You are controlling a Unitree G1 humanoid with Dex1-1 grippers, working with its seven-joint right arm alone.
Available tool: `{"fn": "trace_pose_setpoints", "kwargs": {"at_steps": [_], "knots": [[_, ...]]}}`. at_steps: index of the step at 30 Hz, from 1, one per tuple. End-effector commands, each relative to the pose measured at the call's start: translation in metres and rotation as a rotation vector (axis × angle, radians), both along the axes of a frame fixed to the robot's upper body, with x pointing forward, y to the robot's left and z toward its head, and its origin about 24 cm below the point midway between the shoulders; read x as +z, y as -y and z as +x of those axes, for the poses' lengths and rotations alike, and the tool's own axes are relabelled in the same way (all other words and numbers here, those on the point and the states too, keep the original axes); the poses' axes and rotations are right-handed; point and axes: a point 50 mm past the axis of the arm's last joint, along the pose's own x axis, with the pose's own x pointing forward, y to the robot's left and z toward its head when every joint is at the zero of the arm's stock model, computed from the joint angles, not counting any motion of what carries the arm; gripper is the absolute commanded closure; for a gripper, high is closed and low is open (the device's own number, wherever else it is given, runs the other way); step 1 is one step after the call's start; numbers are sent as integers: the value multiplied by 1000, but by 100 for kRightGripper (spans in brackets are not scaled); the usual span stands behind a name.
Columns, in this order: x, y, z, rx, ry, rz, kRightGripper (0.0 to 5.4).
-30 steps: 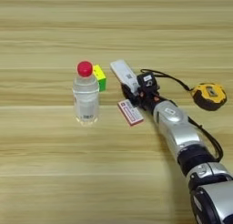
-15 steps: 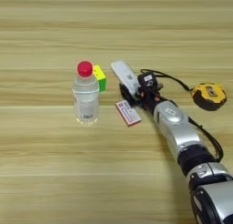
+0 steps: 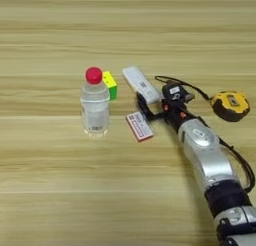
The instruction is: Move the objects on the table
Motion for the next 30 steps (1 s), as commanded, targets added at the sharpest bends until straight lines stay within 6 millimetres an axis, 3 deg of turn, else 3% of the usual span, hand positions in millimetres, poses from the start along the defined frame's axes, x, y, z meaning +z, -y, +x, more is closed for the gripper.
{"fn": "trace_pose_setpoints", "kwargs": {"at_steps": [1,6,16,30], "knots": [[35,1,1,-3,137,8,6],[36,-4,-18,19,130,20,6],[7,-26,-53,68,-5,79,6],[-1,-34,-61,79,-36,92,6]]}}
